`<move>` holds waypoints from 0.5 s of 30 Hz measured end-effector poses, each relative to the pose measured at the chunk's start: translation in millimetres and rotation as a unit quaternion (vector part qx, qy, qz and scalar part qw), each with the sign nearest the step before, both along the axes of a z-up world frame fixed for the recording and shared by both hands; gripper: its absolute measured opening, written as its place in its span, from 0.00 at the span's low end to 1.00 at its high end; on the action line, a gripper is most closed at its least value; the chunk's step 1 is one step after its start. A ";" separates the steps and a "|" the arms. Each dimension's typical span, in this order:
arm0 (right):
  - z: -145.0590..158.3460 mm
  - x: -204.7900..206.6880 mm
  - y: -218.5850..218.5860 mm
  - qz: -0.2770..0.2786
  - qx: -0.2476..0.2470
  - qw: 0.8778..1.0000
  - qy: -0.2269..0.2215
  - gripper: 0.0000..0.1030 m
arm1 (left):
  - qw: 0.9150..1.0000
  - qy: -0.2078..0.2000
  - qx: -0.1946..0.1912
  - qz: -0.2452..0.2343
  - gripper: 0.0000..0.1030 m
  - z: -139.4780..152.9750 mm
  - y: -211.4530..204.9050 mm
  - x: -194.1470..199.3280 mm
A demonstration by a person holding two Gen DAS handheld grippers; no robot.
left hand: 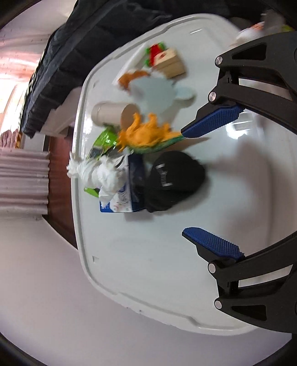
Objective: Collect trash
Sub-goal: 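Grasp the black knit sock with the left tool while the right tool holds the pouch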
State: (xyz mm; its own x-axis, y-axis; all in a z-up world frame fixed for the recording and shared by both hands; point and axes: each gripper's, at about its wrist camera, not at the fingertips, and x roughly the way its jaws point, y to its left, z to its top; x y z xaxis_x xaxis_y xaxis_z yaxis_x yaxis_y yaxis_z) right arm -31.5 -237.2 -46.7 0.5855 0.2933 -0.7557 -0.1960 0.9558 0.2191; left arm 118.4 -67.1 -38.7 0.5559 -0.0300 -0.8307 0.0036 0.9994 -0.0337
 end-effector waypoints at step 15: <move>-7.9 3.2 -11.9 -0.011 0.035 0.999 0.019 0.34 | 0.999 0.002 0.041 0.029 0.45 -36.9 -0.5 31.2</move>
State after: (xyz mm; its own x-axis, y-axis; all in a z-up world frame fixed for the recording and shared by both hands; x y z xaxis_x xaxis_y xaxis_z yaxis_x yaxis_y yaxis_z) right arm -28.3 -249.1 -54.7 0.5631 0.3332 -0.7563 -0.1654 0.9420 0.2919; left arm 149.5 -67.6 -75.5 0.5518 0.0706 -0.8310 -0.0546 0.9973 0.0484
